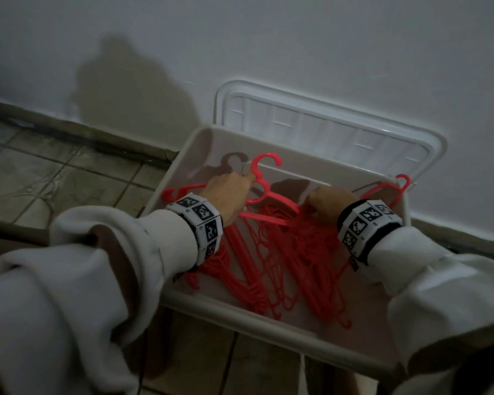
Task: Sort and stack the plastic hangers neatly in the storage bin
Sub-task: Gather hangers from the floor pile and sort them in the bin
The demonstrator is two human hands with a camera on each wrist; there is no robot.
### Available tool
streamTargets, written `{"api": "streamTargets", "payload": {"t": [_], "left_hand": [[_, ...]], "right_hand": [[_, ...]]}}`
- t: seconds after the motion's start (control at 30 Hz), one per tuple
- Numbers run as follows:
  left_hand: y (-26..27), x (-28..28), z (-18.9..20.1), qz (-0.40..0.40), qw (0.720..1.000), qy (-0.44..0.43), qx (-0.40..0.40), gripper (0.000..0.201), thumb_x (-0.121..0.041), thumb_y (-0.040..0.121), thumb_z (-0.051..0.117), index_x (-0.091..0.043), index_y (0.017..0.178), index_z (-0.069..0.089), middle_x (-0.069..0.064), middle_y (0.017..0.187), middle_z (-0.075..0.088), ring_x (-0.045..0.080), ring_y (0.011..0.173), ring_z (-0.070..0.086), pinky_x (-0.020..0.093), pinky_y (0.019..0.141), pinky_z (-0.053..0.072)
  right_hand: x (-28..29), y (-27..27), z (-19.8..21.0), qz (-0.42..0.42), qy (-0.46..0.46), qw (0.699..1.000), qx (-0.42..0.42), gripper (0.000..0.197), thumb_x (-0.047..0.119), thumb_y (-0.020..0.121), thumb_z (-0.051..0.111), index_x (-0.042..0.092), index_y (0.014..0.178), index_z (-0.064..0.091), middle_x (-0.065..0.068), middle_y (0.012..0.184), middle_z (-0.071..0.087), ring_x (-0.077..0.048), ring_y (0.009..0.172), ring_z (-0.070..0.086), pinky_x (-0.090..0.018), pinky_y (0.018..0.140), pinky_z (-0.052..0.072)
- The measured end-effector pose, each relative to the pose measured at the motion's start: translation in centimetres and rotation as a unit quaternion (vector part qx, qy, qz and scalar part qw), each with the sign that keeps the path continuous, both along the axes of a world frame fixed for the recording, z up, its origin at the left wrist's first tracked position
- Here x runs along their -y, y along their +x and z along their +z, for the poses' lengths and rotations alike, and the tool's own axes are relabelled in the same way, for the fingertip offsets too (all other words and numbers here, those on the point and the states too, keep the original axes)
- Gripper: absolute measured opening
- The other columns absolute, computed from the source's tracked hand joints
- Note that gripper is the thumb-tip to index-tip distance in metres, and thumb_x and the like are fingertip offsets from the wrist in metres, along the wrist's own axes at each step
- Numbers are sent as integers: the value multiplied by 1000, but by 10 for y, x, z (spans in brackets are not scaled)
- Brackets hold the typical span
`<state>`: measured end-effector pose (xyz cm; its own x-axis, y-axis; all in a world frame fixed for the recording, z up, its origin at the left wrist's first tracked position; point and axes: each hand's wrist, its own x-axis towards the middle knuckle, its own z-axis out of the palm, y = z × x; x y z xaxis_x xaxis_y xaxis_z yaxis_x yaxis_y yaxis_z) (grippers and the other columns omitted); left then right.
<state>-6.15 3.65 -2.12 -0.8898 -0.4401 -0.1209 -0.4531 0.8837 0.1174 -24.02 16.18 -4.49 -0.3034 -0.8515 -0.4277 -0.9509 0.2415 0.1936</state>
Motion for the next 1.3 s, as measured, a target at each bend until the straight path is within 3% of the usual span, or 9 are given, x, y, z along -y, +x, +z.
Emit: {"api": "streamTargets", "payload": {"t": [0.13,0.47,0.63,0.73,0.8,0.93,1.03,1.13,1.3], "left_hand": [[-1,-4,9,7,1000,-3,-9,44,0,93,36,-10,136,33,19,110,63,38,101,61,41,80,46],[-2,-6,25,70,994,12,-87,45,1,94,35,-4,138,30,19,109,63,37,100,60,42,80,44],[-3,-8,28,106,988,52,-102,53,6,90,36,-1,142,23,21,109,63,39,98,61,44,82,46],[-6,-10,27,124,984,62,-110,52,4,92,34,-1,143,22,20,111,62,39,100,60,43,82,46],[-7,-8,26,140,980,79,-117,49,2,93,33,-1,141,25,21,111,61,39,101,59,43,84,46],[-5,-5,31,212,953,138,-167,34,-6,98,30,4,128,43,26,117,58,41,107,55,47,92,46],[-6,-7,36,235,948,136,-166,32,-6,98,33,6,124,46,27,122,53,41,112,52,44,95,42],[-4,-7,38,249,942,148,-170,32,-5,97,34,5,124,47,25,121,55,39,111,53,42,94,44],[-7,-1,30,200,958,122,-168,32,4,90,38,2,121,48,19,103,63,35,94,62,45,84,51]], "right_hand": [[-14,7,24,-6,-35,999,12,24,27,85,55,21,105,66,-7,110,66,-27,103,61,-27,73,44],[-54,6,58,-104,-69,988,94,39,50,92,43,21,111,61,-7,102,67,-26,100,61,-30,83,42],[-66,-7,48,-119,-107,975,155,21,20,83,66,12,103,69,-5,98,71,-20,95,64,-17,71,37],[-61,-7,37,-157,-243,929,233,17,11,78,72,2,91,68,-9,83,69,-19,80,64,-6,62,35],[-57,-5,29,-205,-287,889,292,12,9,77,73,5,85,64,1,70,66,-5,64,60,-9,60,39],[-48,5,20,-306,-321,766,466,8,0,88,56,-5,94,59,12,50,65,5,48,60,-12,48,48],[-33,17,15,-276,-308,823,388,12,3,90,54,-6,94,61,11,48,61,6,46,57,-12,48,47],[-16,26,11,-217,-285,899,252,16,14,91,56,1,97,62,-9,78,63,-20,76,60,-28,71,40],[7,43,3,-174,-182,946,202,30,15,94,50,-5,117,53,-20,118,60,-31,111,55,-25,85,31]]}}
